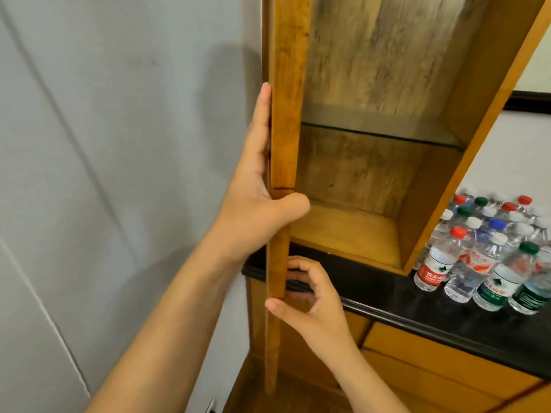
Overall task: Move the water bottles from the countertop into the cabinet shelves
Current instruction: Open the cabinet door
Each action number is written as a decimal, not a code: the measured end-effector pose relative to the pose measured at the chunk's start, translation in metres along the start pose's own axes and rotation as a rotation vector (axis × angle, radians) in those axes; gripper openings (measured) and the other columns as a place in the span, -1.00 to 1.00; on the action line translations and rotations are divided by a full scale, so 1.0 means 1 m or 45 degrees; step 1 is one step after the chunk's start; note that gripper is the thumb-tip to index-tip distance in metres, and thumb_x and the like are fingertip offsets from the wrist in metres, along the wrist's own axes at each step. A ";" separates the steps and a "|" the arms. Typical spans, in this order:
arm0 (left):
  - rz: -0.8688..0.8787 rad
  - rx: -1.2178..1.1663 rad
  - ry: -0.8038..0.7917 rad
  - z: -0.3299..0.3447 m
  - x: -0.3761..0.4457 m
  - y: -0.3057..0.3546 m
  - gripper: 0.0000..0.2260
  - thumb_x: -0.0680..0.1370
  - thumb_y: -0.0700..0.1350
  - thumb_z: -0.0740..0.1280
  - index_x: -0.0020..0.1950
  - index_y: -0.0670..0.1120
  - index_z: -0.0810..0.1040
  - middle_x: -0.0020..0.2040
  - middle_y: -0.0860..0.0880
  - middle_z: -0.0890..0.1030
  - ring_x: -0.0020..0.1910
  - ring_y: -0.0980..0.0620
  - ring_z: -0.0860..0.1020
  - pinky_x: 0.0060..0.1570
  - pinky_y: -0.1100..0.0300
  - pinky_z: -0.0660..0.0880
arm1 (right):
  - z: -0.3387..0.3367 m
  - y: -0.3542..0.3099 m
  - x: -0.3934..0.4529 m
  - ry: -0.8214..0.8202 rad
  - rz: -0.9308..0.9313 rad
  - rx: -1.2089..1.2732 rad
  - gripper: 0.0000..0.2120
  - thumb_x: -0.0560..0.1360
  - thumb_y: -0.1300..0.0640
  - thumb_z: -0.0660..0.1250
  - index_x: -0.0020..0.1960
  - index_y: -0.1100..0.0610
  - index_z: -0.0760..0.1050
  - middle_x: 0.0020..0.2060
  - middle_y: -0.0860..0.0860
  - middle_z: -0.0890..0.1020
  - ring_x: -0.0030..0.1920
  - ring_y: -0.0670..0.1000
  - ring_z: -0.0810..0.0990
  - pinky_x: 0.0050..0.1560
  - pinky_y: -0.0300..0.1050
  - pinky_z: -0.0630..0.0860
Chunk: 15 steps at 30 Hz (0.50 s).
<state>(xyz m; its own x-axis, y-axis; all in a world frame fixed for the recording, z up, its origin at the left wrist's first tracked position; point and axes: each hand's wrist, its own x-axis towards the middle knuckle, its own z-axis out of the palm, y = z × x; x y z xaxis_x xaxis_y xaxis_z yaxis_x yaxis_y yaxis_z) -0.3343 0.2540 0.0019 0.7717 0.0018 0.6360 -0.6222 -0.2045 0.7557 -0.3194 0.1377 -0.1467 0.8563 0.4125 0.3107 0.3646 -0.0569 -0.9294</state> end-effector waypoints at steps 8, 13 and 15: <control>0.040 0.027 0.251 -0.043 -0.020 -0.009 -0.49 0.31 -0.43 0.18 0.24 -0.15 0.35 -0.26 0.26 0.56 -0.30 0.24 0.49 -0.31 0.44 0.42 | 0.050 -0.006 0.014 -0.143 0.042 0.009 -0.39 0.26 -0.18 0.48 0.12 -0.53 0.20 0.23 -0.42 0.33 0.22 -0.39 0.32 0.17 -0.34 0.40; 0.040 0.053 0.518 -0.064 -0.030 -0.011 -0.57 0.34 -0.41 0.19 0.14 -0.08 0.44 -0.19 0.19 0.55 -0.21 0.20 0.52 -0.22 0.35 0.46 | 0.075 -0.008 0.021 -0.193 0.013 0.007 -0.39 0.28 -0.16 0.46 0.12 -0.56 0.17 0.19 -0.46 0.30 0.22 -0.43 0.29 0.19 -0.30 0.40; 0.029 0.060 0.608 -0.071 -0.035 -0.013 -0.57 0.36 -0.40 0.19 0.18 -0.11 0.44 -0.16 0.22 0.58 -0.17 0.24 0.54 -0.21 0.36 0.47 | 0.084 -0.008 0.022 -0.229 0.009 0.024 -0.39 0.32 -0.11 0.45 0.14 -0.56 0.17 0.22 -0.46 0.29 0.25 -0.41 0.28 0.25 -0.24 0.40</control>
<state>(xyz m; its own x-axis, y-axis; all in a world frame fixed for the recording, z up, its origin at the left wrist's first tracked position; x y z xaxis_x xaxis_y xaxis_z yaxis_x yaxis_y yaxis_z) -0.3628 0.3259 -0.0188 0.6045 0.4440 0.6614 -0.6231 -0.2537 0.7398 -0.3335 0.2235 -0.1494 0.7790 0.5684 0.2648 0.3504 -0.0444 -0.9356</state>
